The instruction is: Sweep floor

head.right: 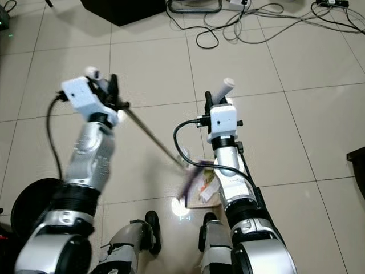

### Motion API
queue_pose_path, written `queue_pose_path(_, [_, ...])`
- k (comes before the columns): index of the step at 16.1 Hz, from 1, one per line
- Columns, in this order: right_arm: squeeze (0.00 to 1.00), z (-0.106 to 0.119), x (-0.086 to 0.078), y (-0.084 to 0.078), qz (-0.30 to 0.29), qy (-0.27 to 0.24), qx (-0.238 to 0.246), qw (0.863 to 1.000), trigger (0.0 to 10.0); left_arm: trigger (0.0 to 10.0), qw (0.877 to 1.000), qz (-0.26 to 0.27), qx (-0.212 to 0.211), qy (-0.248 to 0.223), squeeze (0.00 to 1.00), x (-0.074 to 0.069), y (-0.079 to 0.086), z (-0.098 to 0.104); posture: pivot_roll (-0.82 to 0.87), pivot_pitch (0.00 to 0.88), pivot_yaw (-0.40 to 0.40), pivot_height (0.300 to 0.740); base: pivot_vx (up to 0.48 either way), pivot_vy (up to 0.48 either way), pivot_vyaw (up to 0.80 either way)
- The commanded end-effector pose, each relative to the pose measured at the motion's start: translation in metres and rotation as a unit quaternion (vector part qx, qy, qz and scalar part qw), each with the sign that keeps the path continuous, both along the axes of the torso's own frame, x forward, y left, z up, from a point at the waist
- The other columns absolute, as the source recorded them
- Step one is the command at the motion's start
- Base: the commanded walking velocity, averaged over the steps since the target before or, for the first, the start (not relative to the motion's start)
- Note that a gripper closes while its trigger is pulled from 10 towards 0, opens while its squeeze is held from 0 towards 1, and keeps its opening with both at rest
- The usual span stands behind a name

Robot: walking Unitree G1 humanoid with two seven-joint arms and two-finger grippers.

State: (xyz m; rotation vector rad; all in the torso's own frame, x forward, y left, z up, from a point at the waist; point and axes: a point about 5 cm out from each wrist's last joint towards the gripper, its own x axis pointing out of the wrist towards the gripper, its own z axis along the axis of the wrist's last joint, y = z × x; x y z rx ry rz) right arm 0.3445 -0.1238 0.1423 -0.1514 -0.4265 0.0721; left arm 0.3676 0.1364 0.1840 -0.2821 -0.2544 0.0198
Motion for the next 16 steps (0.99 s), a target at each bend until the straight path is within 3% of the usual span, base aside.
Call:
queue_pose_path(1, [0.0,-0.019,-0.004,0.0,-0.004,0.042,0.004,0.999,10.0,10.0,0.999,0.005,0.032,-0.007,0.0,-0.002,0.006,0.002,0.12,0.341,0.078,0.74,0.0,0.0,0.0])
queue_pose_path(2, [0.0,-0.018,-0.005,-0.002,-0.005,0.038,0.006,0.999,10.0,10.0,0.997,0.01,0.073,-0.014,0.0,-0.001,0.014,0.003,0.11,0.333,0.083,0.74,0.0,0.0,0.0])
queue_pose_path(5, [0.0,-0.014,-0.006,-0.008,-0.006,0.03,0.021,0.999,10.0,10.0,0.994,0.023,0.099,-0.025,0.0,0.001,0.031,0.009,0.1,0.323,0.084,0.74,0.0,0.0,0.0])
queue_pose_path(6, [0.0,-0.011,-0.012,-0.019,-0.014,0.017,0.034,0.999,10.0,10.0,0.993,0.03,0.111,-0.03,0.0,-0.001,0.047,0.013,0.09,0.305,0.085,0.74,0.0,0.0,0.0])
queue_pose_path(12, [0.0,0.012,-0.038,-0.06,-0.06,-0.029,0.084,0.994,10.0,10.0,0.992,0.04,0.119,-0.019,0.0,-0.014,0.076,0.001,0.01,0.18,0.093,0.74,0.0,0.0,0.0])
queue_pose_path(14, [0.0,0.025,-0.048,-0.065,-0.063,-0.04,0.096,0.993,10.0,10.0,0.99,0.042,0.132,0.002,0.0,-0.019,0.084,-0.005,-0.01,0.125,0.093,0.74,0.0,0.0,0.0])
queue_pose_path(16, [0.0,0.047,-0.056,-0.061,-0.038,-0.034,0.095,0.994,10.0,10.0,0.988,0.033,0.147,0.036,0.0,-0.028,0.09,-0.016,-0.04,0.086,0.086,0.74,0.0,0.0,0.0])
